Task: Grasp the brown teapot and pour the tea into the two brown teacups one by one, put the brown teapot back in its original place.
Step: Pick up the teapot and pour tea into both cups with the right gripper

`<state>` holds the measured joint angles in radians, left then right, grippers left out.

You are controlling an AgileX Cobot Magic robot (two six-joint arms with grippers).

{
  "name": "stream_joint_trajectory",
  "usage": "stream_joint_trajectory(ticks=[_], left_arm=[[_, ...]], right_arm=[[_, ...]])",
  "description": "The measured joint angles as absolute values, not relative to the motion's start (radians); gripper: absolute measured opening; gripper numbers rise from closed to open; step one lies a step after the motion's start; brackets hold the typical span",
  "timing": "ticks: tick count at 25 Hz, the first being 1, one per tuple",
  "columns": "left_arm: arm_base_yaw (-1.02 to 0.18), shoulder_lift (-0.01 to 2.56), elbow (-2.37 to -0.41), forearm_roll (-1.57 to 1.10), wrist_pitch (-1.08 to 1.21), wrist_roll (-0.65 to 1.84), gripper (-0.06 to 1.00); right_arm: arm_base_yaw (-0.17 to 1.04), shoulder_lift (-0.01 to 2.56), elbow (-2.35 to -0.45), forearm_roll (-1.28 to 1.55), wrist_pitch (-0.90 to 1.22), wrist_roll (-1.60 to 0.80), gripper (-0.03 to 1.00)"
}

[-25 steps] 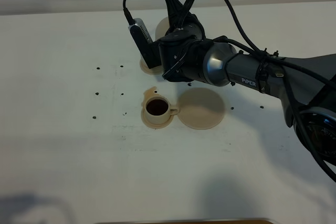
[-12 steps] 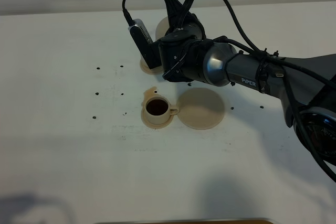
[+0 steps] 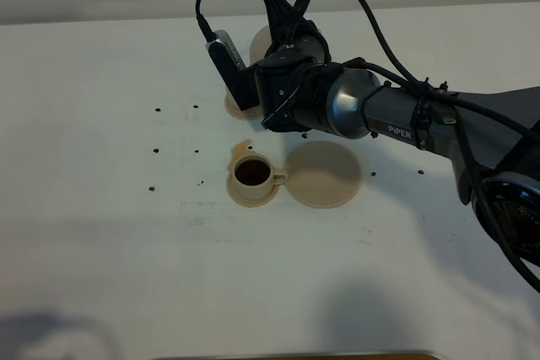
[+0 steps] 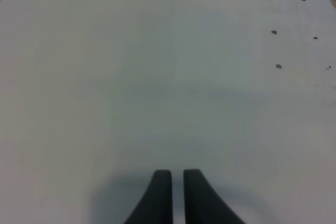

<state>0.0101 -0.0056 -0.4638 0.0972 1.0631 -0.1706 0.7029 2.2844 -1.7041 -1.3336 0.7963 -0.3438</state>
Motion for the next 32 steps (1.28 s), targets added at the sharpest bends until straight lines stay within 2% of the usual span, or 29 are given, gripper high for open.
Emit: stream_joint_trajectory(ticks=[32], left_arm=[[0.01, -0.006, -0.464, 0.097, 1.063, -0.172, 0.12]], right_arm=[[0.703, 2.284, -1.704, -1.436, 0.78, -0.37, 0.08]])
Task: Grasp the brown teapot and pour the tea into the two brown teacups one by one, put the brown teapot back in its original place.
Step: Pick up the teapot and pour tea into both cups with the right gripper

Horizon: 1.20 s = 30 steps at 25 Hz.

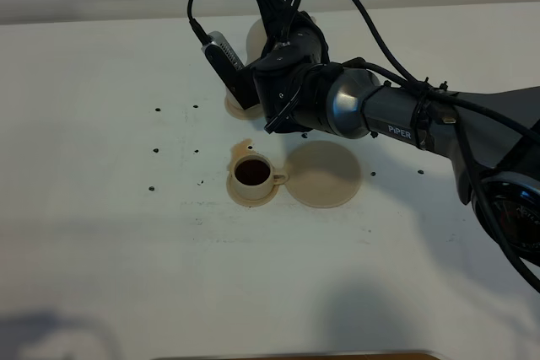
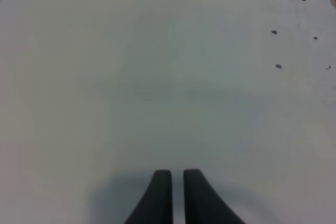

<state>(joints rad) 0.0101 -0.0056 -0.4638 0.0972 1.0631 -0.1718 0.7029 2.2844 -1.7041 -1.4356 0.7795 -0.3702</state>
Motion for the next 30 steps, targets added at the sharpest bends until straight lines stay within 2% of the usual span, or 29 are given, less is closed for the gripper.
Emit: stream_joint_trajectory(ticks=[30], left_arm=[[0.01, -0.006, -0.464, 0.097, 1.063, -0.171, 0.12]], right_arm=[[0.703, 2.284, -1.704, -1.542, 0.78, -0.37, 0.08]])
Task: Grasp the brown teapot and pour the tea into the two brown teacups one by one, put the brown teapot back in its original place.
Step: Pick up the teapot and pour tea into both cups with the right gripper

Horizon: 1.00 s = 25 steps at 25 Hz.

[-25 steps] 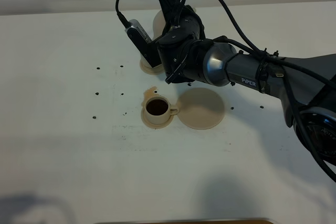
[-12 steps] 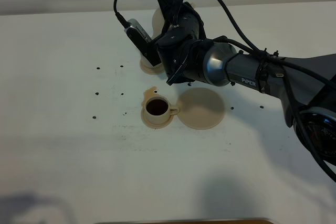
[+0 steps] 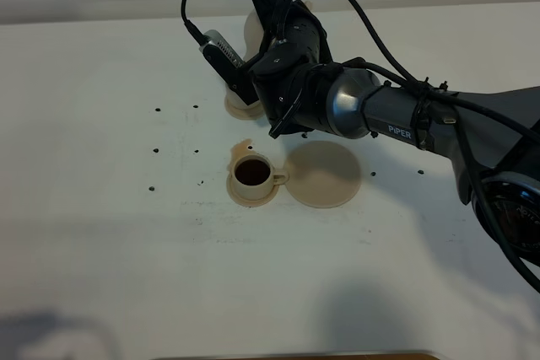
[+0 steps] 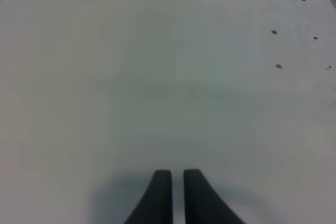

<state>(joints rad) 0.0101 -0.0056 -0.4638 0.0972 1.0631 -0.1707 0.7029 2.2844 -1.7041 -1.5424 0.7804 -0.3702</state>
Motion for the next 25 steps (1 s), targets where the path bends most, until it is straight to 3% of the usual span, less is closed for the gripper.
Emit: stream_joint_trajectory(ticks=[25], left_arm=[[0.01, -0.006, -0.464, 0.097, 1.063, -0.172, 0.12]], right_arm=[[0.703, 2.284, -1.704, -1.547, 0.792, -0.434, 0.08]])
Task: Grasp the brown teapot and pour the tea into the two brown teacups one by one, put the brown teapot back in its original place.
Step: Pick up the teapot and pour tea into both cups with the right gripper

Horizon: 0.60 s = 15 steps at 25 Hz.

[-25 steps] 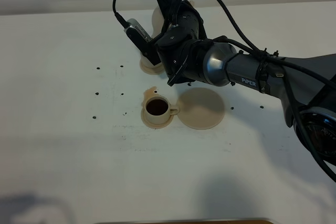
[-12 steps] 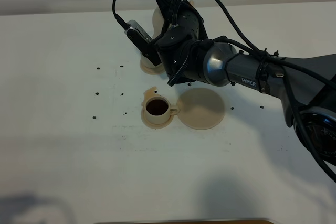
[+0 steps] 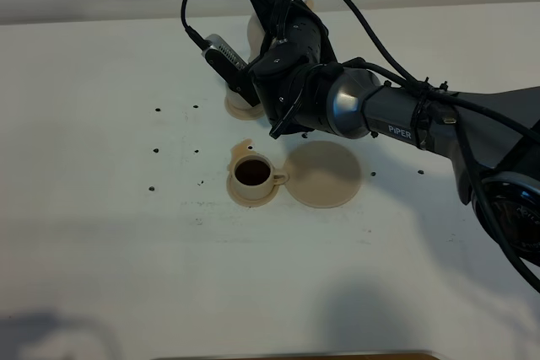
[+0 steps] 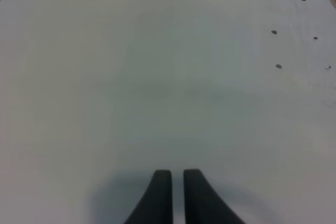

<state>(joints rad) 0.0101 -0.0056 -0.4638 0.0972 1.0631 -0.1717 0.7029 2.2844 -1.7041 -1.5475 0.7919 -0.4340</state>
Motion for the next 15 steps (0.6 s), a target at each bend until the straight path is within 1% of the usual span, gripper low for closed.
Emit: stream_joint_trajectory(ticks=[15], left_arm=[[0.01, -0.006, -0.464, 0.097, 1.063, -0.172, 0.12]], right_arm=[[0.703, 2.284, -1.704, -1.548, 0.793, -0.449, 0.08]])
